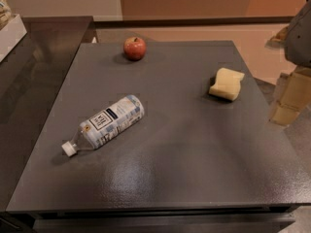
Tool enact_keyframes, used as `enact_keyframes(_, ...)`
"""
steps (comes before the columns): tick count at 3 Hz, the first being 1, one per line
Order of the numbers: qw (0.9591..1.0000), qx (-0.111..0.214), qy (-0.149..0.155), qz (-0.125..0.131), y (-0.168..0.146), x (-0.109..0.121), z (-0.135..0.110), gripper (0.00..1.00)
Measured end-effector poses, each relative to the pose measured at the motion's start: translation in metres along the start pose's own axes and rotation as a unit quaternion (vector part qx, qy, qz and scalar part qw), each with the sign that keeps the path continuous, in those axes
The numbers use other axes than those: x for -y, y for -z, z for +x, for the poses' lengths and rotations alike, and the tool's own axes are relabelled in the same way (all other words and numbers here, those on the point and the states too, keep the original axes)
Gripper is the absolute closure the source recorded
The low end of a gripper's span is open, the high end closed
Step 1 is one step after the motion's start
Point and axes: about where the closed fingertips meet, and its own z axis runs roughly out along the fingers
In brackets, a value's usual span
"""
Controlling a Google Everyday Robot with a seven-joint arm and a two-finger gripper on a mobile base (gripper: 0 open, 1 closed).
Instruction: Move apple near sponge
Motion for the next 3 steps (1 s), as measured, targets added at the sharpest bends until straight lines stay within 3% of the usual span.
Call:
enact_keyframes(1,1.0000,0.001,0.000,0.001,0.000,0.001,0.000,0.00)
enact_keyframes(3,0.9980,0.062,-0.008,0.008,-0.021,0.052,-0.031,0.00)
